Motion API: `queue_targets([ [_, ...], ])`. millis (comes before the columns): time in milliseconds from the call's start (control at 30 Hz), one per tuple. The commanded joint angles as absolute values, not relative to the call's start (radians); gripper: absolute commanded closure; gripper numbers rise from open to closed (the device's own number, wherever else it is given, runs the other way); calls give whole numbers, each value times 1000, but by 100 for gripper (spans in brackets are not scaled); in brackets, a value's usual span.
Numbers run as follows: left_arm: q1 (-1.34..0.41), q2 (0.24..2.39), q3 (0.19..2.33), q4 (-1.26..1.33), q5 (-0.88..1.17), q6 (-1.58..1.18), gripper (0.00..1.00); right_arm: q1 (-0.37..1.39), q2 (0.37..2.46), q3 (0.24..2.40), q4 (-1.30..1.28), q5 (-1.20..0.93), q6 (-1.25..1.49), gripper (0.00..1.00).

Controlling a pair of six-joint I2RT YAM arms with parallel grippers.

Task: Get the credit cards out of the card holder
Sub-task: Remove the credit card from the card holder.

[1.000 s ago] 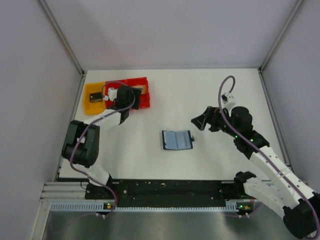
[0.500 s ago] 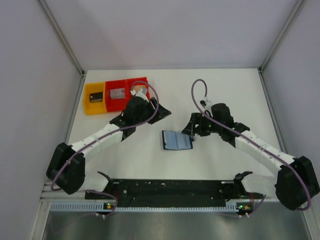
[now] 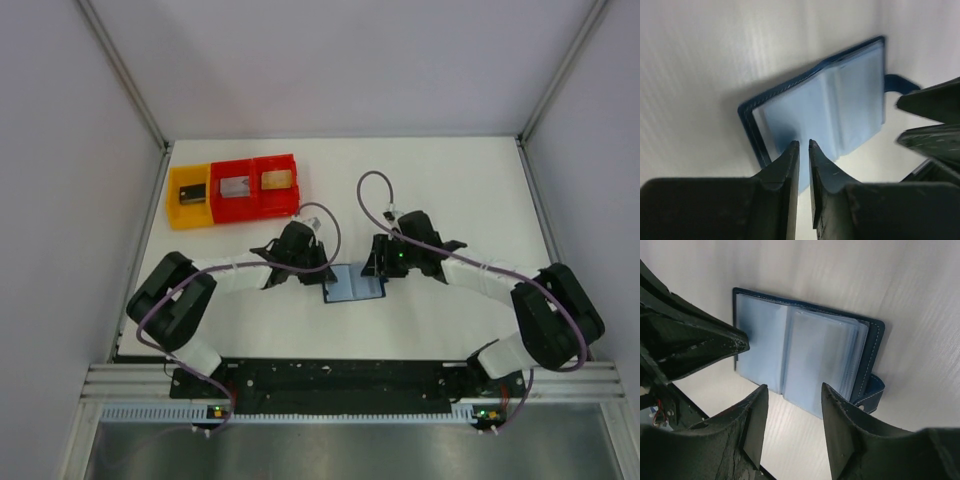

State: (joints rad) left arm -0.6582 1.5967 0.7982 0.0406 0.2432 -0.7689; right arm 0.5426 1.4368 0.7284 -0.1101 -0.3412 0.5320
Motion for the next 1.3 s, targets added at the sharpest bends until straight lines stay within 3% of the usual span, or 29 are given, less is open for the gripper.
queue_targets([
  [0,-664,1624,720,77,227,-765,86,552,1460,732,-55,-288,538,54],
  [267,-675,1638,664,45,184,-762,93,552,1522,729,-48,-290,525,55],
  [1267,-729,1551,555,29,150,-850,99,561,1450,747,-172,-178,528,57],
])
